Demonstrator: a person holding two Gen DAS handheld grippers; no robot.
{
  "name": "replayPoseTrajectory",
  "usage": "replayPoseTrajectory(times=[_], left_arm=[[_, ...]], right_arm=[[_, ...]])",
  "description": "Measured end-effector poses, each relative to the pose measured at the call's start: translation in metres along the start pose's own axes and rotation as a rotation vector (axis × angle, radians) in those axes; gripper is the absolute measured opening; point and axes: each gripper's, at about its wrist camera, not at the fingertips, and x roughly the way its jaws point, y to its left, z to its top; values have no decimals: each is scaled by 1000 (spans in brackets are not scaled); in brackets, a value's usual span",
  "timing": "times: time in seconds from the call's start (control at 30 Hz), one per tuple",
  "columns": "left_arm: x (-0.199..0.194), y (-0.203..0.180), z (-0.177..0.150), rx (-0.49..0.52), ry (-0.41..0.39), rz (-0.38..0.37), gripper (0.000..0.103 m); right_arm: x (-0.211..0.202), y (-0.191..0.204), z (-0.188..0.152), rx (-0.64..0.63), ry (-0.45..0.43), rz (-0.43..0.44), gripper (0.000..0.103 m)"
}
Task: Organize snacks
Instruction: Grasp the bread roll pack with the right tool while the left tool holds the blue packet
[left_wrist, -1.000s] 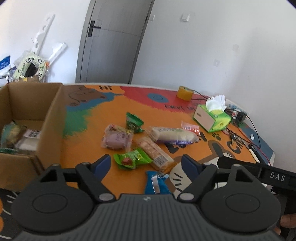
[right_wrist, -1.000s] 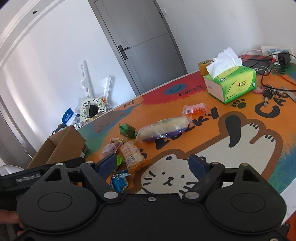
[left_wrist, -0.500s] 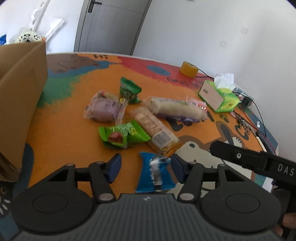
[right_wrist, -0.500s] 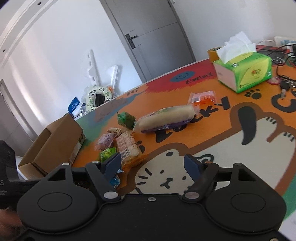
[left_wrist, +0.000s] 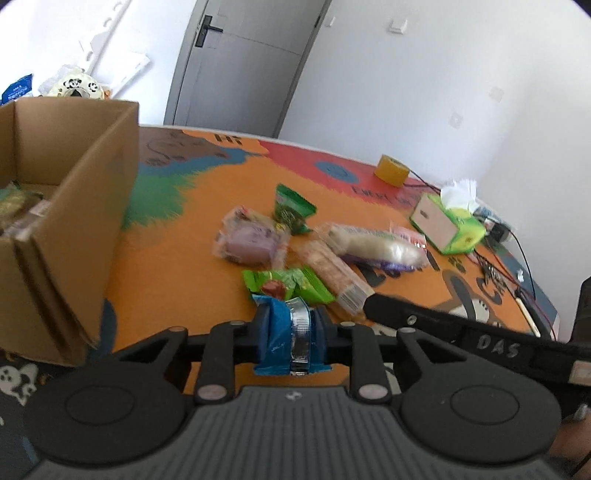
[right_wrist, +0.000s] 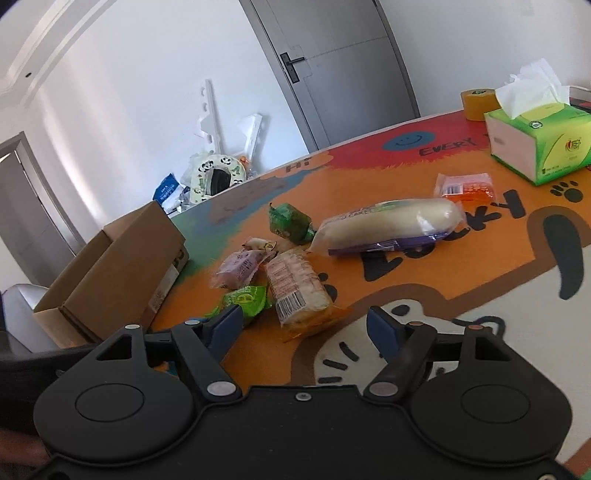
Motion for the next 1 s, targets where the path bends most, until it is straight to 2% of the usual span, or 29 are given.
replayPoseTrajectory(times=[0.47,0.5,0.6,0.67,1.0], left_arm=[[-3,21,12,-39,-48,53,24],[-3,22,12,-42,-49,55,24],[-3,22,12,-42,-53,55,24],[-4,22,11,-45,-54,54,24],[-10,24,7,-50,-60,39,24]], right_arm=[[25,16,12,-48,17,-22,76],[27,16,12,-50,20,-26,72],[33,13,10,-39,56,-28,44],[31,12,9,-46,52,-31,37],[7,15,0,-42,79,-62,35]])
